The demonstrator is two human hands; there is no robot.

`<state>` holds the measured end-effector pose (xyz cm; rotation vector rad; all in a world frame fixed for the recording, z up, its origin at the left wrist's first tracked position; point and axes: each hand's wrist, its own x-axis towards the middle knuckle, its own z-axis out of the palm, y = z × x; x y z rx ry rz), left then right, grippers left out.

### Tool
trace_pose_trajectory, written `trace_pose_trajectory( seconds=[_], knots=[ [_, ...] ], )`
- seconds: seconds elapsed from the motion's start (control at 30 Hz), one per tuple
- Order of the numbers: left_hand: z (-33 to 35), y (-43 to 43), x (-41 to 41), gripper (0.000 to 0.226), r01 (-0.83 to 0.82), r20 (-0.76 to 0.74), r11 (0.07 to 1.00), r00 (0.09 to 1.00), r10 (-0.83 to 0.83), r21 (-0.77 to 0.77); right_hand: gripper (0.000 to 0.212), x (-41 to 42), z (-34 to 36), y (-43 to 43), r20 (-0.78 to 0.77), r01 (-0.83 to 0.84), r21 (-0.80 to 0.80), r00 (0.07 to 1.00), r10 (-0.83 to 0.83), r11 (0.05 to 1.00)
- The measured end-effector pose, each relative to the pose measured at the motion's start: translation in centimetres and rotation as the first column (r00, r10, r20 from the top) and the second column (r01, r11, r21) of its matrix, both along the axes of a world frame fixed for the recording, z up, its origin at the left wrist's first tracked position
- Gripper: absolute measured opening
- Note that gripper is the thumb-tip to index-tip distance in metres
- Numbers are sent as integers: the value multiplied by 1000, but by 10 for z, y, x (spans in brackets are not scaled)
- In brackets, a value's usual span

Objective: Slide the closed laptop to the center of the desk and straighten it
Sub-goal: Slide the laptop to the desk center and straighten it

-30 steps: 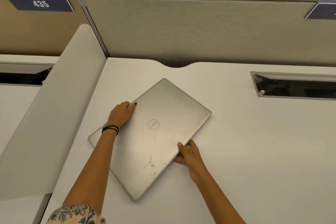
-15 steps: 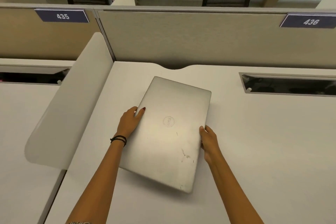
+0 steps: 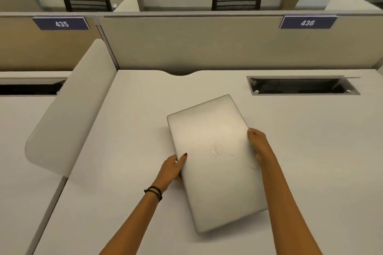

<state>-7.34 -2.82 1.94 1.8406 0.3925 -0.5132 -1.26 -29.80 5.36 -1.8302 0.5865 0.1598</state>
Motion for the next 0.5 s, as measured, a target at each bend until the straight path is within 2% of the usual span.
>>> trace_pose_trajectory(
  seconds=[0.17,0.27,0.5],
  knots=[
    [-13,-35,-29,51,21,-73,999,997,-23,-31,37,-18,0,-31,-21,-43,-109,999,41,993],
    [-18,-47,-38,40,22,-75,1000,997,-23,-18,37,-29,-5,-45,-41,-40,-110,998,36,993],
    [-21,-69,-53,42,17,-69,999,997,-15,41,37,-48,-24,-69,-76,-50,-116,996,41,992]
  ],
)
